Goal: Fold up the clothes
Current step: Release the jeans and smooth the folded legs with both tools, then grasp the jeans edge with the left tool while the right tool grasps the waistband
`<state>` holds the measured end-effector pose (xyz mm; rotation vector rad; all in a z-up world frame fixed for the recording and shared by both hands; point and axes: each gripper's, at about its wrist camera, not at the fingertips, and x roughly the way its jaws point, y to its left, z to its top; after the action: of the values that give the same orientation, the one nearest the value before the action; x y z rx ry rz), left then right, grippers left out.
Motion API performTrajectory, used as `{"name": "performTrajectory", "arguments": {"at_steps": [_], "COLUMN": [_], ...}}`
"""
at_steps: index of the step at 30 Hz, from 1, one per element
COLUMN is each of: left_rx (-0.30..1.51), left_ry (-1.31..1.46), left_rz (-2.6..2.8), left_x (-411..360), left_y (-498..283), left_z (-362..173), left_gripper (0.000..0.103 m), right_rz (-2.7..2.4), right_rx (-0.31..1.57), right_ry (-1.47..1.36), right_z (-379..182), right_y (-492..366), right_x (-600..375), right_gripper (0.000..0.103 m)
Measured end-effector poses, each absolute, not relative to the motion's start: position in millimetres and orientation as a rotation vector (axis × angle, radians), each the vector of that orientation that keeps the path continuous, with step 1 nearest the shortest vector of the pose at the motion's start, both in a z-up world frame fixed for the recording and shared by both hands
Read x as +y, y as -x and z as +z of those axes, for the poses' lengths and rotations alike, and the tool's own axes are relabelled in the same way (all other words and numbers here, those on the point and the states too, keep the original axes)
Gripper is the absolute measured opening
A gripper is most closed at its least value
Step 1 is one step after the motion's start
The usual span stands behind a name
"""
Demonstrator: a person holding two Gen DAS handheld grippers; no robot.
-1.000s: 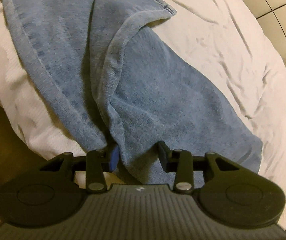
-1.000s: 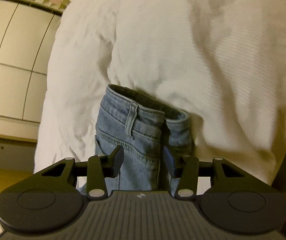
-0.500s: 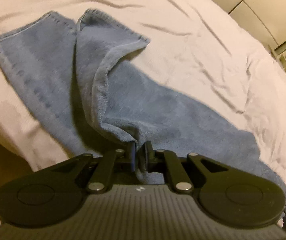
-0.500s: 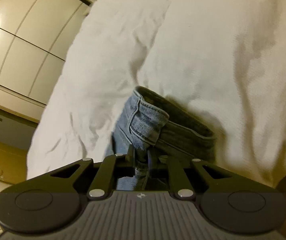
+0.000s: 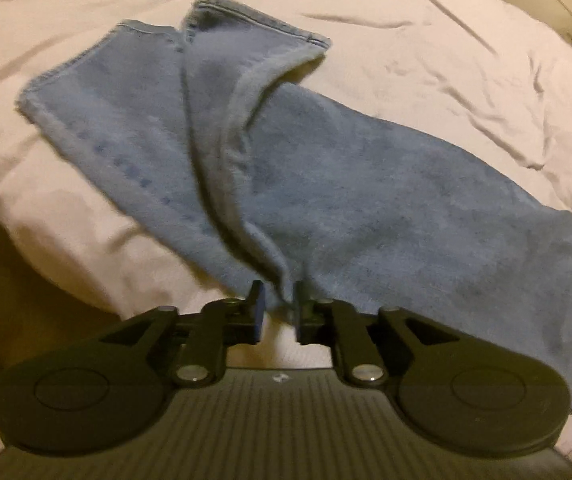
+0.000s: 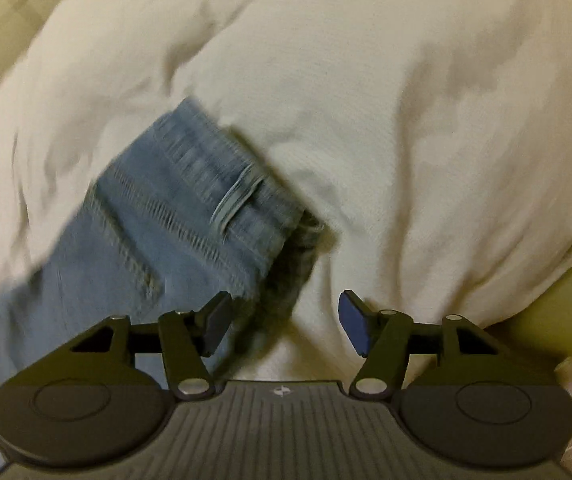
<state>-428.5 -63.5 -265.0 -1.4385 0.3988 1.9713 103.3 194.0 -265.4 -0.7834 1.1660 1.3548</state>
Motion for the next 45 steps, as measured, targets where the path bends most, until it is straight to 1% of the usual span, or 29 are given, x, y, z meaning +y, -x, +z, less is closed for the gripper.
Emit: {"name": "performTrajectory", "arguments": {"at_steps": [1,4,7,9,10,13,19,24,27,30,33,36,38,39,40,43,45], "left_rx": [0.408,0.431,0.504,0.539,0.555,0.609,0.724,0.862,0.899,0.893,0.889,0.879,0.859,0.848,0.838,0.805,0.787], "left_ry": [1.420,1.392,1.381,1.362,1.353,1.336,1.302,1.256,1.251,1.250,1.259,1.272,1.277,1.280,1.290,1.311,1.317], "left_rz": [1.981,1.991,1.990,1.984,1.981,1.938,1.793,1.649,1.585,1.550,1.534,1.524,1.509,1.500,1.490,1.452,1.420], "left_x": [-68,-78,-79,-77,-76,-71,-60,-54,-44,-33,-22,-10,-2,3,8,21,33], "left_y": [427,432,447,461,469,497,566,610,631,645,653,659,665,668,673,687,700], "left_z": [-255,-232,-217,-210,-207,-203,-202,-209,-216,-218,-223,-225,-229,-231,-234,-238,-244], "left_gripper": [0.016,0.017,0.018,0.024,0.025,0.025,0.025,0.025,0.025,0.028,0.028,0.028,0.029,0.029,0.029,0.031,0.036], "right_rz": [1.376,1.483,1.589,1.659,1.694,1.766,1.751,1.685,1.656,1.627,1.621,1.643,1.680,1.709,1.741,1.764,1.772], "right_rx": [1.162,1.239,1.259,1.269,1.273,1.269,1.287,1.353,1.415,1.420,1.407,1.431,1.460,1.466,1.470,1.501,1.536], "right_ry": [0.803,0.836,0.942,1.016,1.053,1.121,1.077,1.043,1.024,1.073,1.103,1.079,1.054,1.044,1.033,0.987,0.925], "right_z": [-260,-251,-248,-246,-246,-245,-238,-243,-245,-249,-252,-254,-258,-260,-262,-263,-261], "right_y": [-97,-73,-23,10,27,81,175,246,275,291,300,306,318,327,336,354,367], "right_x": [186,169,152,141,135,124,96,57,31,15,9,12,17,20,24,33,38], "right_gripper": [0.063,0.063,0.063,0.063,0.063,0.063,0.065,0.067,0.068,0.068,0.068,0.067,0.065,0.062,0.053,0.052,0.051]}}
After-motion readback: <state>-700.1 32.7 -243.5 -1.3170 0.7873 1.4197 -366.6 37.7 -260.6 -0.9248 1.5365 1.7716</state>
